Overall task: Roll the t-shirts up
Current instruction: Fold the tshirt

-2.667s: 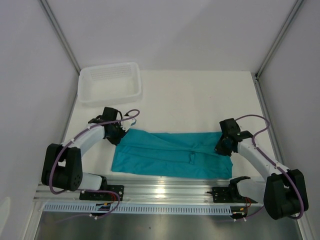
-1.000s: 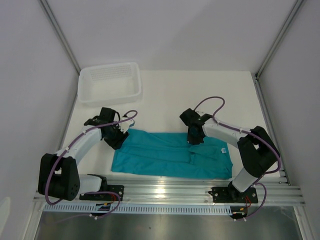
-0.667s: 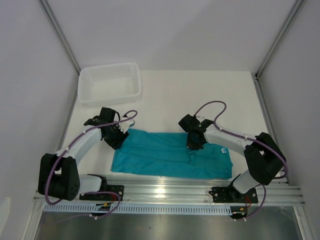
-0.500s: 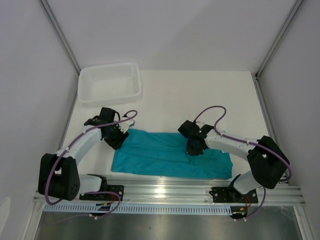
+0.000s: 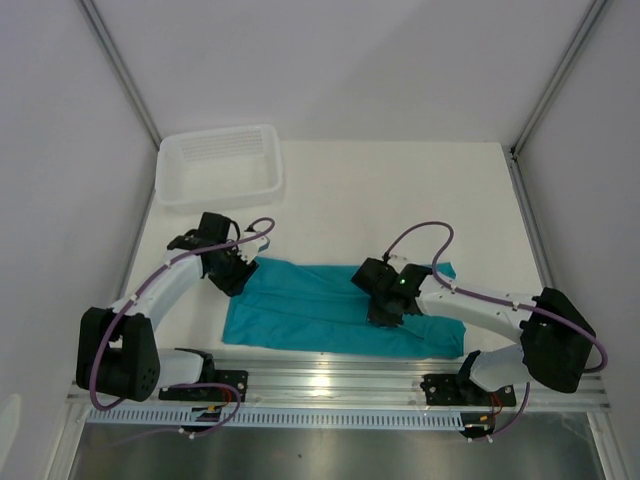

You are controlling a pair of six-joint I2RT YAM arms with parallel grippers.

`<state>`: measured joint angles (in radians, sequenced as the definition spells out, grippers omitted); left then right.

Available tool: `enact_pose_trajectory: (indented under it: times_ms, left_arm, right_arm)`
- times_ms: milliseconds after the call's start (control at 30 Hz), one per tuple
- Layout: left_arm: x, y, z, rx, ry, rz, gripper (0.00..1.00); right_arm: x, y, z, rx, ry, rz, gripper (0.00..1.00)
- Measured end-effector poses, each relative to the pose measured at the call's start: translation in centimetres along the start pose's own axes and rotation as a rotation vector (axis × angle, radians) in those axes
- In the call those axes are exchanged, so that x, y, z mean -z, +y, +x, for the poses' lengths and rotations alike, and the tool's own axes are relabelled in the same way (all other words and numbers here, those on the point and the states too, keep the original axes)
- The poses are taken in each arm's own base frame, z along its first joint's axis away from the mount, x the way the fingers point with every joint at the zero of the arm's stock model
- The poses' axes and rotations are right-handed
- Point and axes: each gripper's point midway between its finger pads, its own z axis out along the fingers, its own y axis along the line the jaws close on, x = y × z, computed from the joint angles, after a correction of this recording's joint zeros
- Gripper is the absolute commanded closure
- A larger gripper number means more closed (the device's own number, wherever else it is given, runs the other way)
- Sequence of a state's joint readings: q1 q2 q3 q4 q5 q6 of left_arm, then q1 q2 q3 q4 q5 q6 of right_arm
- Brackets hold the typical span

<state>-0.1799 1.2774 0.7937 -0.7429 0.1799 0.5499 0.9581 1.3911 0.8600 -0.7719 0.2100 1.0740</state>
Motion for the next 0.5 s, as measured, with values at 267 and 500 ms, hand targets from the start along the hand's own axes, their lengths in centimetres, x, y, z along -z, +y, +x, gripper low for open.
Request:
enact_pose_trajectory:
  times_ms: [267, 500]
  left_arm:
    - [0.0, -0.1, 0.0, 0.0, -0.002, 0.006, 0.49]
    - [0.1, -0.1, -0.1, 0.0, -0.008, 0.004, 0.49]
  right_arm:
    - [4.2, -0.8, -6.2, -0.07, -0.132, -0.019, 0.71]
    - [-0.2, -7.7, -6.2, -0.175, -0.098, 0.121, 0.77]
